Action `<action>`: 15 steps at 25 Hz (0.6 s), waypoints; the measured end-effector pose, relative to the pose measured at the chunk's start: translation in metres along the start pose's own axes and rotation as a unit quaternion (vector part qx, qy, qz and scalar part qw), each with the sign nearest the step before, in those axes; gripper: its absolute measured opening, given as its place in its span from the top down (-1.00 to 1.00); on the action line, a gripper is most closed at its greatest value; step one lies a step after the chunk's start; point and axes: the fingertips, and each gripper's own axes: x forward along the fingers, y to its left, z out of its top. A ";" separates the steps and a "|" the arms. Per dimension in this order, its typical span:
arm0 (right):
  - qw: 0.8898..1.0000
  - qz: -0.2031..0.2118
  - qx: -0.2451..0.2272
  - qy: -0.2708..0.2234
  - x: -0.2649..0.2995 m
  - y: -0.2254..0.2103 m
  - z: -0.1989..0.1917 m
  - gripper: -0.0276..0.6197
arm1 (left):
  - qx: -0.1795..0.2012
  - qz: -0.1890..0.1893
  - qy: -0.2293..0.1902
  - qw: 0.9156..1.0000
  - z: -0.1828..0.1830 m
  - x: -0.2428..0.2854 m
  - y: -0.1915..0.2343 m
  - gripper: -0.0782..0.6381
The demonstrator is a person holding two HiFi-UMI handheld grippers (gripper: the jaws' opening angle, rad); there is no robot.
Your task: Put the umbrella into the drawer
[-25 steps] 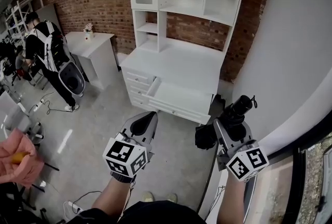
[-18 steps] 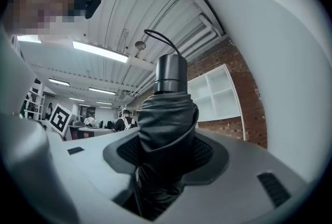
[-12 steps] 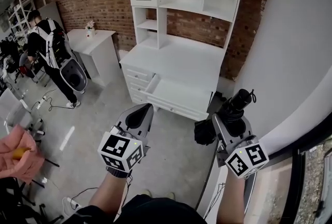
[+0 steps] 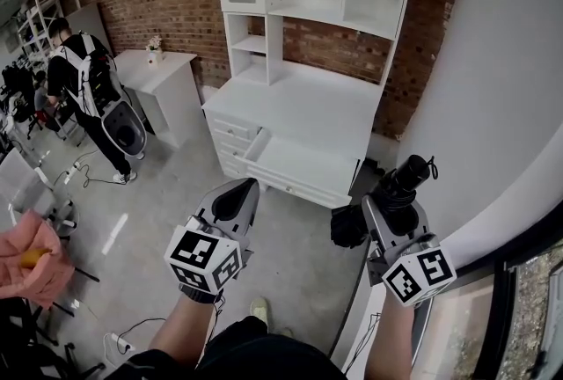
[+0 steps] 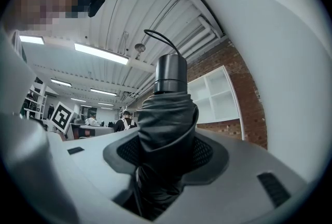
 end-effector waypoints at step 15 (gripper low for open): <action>0.999 -0.016 0.003 0.029 0.084 -0.048 -0.040 0.31 | -0.011 -0.023 0.001 1.000 -0.023 0.094 0.052 0.76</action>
